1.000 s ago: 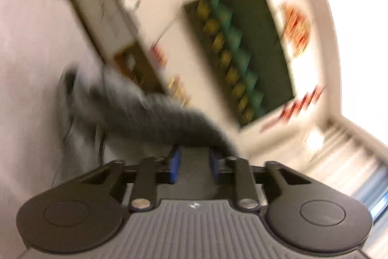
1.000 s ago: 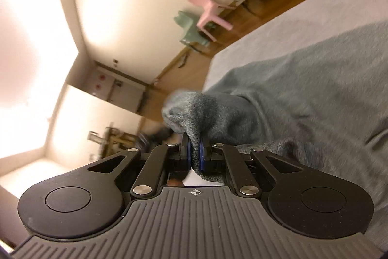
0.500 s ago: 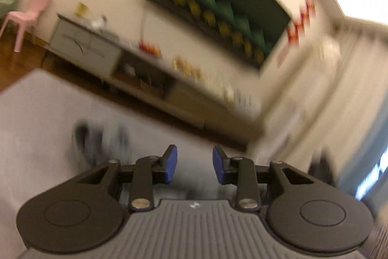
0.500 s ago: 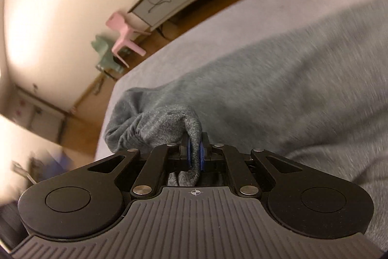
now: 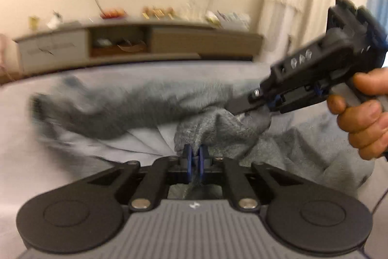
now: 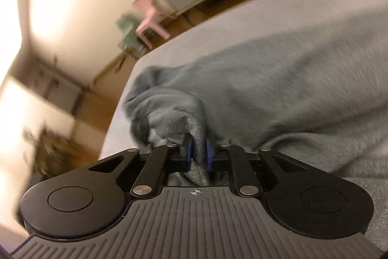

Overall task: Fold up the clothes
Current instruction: 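Lay the garment flat with both grippers and open the left gripper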

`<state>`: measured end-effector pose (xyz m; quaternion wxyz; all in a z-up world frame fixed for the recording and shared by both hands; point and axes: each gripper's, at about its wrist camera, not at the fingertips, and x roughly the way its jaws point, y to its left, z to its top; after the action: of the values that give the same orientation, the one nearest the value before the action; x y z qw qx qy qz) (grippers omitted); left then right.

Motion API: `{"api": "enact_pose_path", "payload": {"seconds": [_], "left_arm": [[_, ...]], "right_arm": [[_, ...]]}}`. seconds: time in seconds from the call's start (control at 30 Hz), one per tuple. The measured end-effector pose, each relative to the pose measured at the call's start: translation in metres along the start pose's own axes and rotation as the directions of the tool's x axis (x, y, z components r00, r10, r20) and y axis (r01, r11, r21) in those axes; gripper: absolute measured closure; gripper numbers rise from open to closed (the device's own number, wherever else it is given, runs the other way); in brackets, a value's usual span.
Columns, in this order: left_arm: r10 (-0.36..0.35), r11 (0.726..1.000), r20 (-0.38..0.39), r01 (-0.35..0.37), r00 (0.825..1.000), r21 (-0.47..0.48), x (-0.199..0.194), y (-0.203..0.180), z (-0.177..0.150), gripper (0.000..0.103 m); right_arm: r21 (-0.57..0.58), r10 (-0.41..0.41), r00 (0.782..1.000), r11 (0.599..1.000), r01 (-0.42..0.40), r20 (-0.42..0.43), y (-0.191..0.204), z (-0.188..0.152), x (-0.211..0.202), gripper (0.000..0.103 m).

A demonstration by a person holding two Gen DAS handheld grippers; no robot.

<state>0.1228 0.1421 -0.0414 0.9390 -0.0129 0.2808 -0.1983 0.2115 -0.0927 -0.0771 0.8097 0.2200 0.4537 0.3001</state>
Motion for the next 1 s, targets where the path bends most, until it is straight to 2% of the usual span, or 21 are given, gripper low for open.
{"api": "enact_pose_path", "payload": {"seconds": [0.03,0.07,0.1,0.13,0.2,0.27,0.33,0.4,0.47,0.5,0.53,0.57,0.6,0.63,0.73,0.77,0.8,0.87,0.93,1.0], "left_arm": [[0.027,0.999,0.044,-0.025,0.999,-0.042,-0.029,0.005,-0.001,0.098],[0.093,0.993,0.064,-0.088,0.994,-0.073,-0.059,0.01,-0.007,0.098],[0.174,0.981,0.073,-0.166,0.982,-0.099,-0.09,0.015,-0.016,0.098],[0.251,0.962,0.046,-0.244,0.967,-0.12,-0.109,0.019,-0.026,0.098],[0.378,0.916,-0.062,-0.383,0.924,-0.121,-0.127,0.029,-0.054,0.098],[0.401,0.898,-0.143,-0.419,0.905,-0.135,-0.131,0.041,-0.077,0.098],[0.346,0.911,-0.14,-0.368,0.928,-0.188,-0.135,0.048,-0.083,0.098],[0.325,0.916,-0.089,-0.337,0.941,-0.218,-0.139,0.05,-0.076,0.091],[0.321,0.911,-0.032,-0.318,0.946,-0.263,-0.141,0.053,-0.064,0.067],[0.313,0.906,-0.018,-0.304,0.95,-0.294,-0.137,0.058,-0.059,0.061],[0.3,0.902,-0.007,-0.286,0.954,-0.324,-0.132,0.064,-0.054,0.046],[0.287,0.895,-0.007,-0.271,0.958,-0.355,-0.125,0.069,-0.051,0.036],[0.287,0.885,-0.027,-0.276,0.957,-0.374,-0.114,0.073,-0.05,0.034],[0.311,0.873,-0.053,-0.308,0.949,-0.378,-0.112,0.074,-0.053,0.033],[0.406,0.838,-0.101,-0.414,0.908,-0.355,-0.094,0.077,-0.061,0.037],[0.406,0.844,-0.104,-0.416,0.908,-0.339,-0.089,0.075,-0.063,0.04],[0.396,0.856,-0.104,-0.408,0.912,-0.318,-0.085,0.071,-0.063,0.044],[0.379,0.886,-0.092,-0.39,0.921,-0.253,-0.076,0.057,-0.062,0.065],[0.342,0.93,-0.042,-0.345,0.939,-0.13,-0.071,0.031,-0.06,0.065],[0.299,0.954,-0.012,-0.299,0.954,0.01,-0.064,0.006,-0.06,0.063]], "right_arm": [[-0.058,0.029,1.0,0.998,-0.03,-0.009,0.016,-0.003,-0.005,0.075],[-0.115,0.059,0.998,0.991,-0.061,-0.021,0.032,-0.006,-0.009,0.055],[-0.174,0.091,0.995,0.98,-0.097,-0.041,0.046,-0.01,-0.015,0.046],[-0.235,0.099,0.993,0.966,-0.111,-0.065,0.059,-0.016,-0.017,0.046],[-0.346,0.019,0.996,0.937,-0.05,-0.092,0.076,-0.026,-0.017,0.047],[-0.404,-0.098,0.993,0.913,0.062,-0.069,0.077,-0.037,-0.014,0.05],[-0.426,-0.191,0.981,0.891,0.156,-0.04,0.07,-0.047,-0.016,0.051],[-0.421,-0.249,0.968,0.881,0.217,-0.022,0.061,-0.052,-0.023,0.051],[-0.397,-0.284,0.959,0.882,0.255,-0.015,0.049,-0.055,-0.032,0.051],[-0.388,-0.301,0.954,0.88,0.273,-0.01,0.044,-0.056,-0.038,0.051],[-0.393,-0.316,0.949,0.872,0.292,0.003,0.044,-0.055,-0.048,0.051],[-0.401,-0.329,0.944,0.863,0.308,0.018,0.046,-0.053,-0.056,0.051],[-0.424,-0.331,0.943,0.849,0.314,0.035,0.056,-0.049,-0.055,0.05],[-0.458,-0.323,0.945,0.834,0.307,0.046,0.07,-0.045,-0.051,0.05],[-0.571,-0.3,0.951,0.77,0.287,0.073,0.116,-0.035,-0.026,0.047],[-0.613,-0.293,0.953,0.74,0.278,0.08,0.135,-0.033,-0.011,0.045],[-0.653,-0.285,0.955,0.707,0.27,0.086,0.154,-0.03,0.004,0.044],[-0.715,-0.278,0.955,0.647,0.263,0.101,0.189,-0.022,0.038,0.043],[-0.741,-0.284,0.953,0.616,0.267,0.107,0.216,-0.014,0.084,0.041],[-0.754,-0.31,0.945,0.596,0.275,0.1,0.232,-0.007,0.129,0.038]]}}
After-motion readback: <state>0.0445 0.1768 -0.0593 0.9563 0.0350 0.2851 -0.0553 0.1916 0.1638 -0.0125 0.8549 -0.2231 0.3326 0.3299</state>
